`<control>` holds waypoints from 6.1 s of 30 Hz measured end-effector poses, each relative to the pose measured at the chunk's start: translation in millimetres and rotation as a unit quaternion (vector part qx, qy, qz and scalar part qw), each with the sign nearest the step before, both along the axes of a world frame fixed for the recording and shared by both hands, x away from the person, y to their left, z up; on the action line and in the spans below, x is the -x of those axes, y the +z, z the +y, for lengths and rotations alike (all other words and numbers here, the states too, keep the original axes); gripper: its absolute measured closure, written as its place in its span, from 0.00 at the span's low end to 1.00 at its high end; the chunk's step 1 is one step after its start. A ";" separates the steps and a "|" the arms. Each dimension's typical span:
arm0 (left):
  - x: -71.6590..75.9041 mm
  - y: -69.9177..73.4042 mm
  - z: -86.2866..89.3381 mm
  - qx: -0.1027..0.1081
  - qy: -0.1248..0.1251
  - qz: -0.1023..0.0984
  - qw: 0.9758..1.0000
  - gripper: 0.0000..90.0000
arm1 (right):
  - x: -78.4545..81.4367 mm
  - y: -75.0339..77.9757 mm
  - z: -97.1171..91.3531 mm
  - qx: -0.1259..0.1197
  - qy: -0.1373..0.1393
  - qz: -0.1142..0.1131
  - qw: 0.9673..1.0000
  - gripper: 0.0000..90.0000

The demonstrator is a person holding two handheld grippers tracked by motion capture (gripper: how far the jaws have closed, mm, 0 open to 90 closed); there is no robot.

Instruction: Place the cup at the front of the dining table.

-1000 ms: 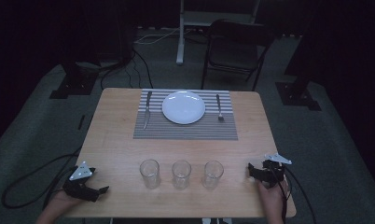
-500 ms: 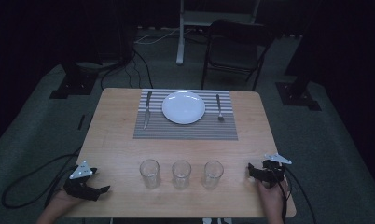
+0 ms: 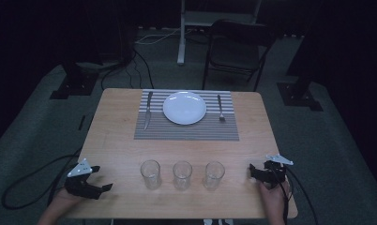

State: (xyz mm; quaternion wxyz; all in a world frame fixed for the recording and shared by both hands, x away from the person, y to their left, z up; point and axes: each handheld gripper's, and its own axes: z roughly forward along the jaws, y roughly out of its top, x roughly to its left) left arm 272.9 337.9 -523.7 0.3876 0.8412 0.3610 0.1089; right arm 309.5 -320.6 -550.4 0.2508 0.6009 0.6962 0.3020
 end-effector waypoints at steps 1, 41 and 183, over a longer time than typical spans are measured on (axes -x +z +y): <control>-0.4 0.4 -0.3 0.000 0.003 -0.003 1.000 0.05 | 0.0 0.0 0.0 0.000 0.000 0.000 1.000 0.14; -28.1 87.6 -83.0 0.002 -0.092 -0.036 0.995 0.05 | 0.0 -0.1 -0.1 0.001 0.000 -0.001 1.000 0.14; -88.0 108.0 -381.7 -0.205 -0.262 0.020 0.943 0.32 | 0.0 0.0 -0.2 0.000 0.000 -0.001 1.000 0.15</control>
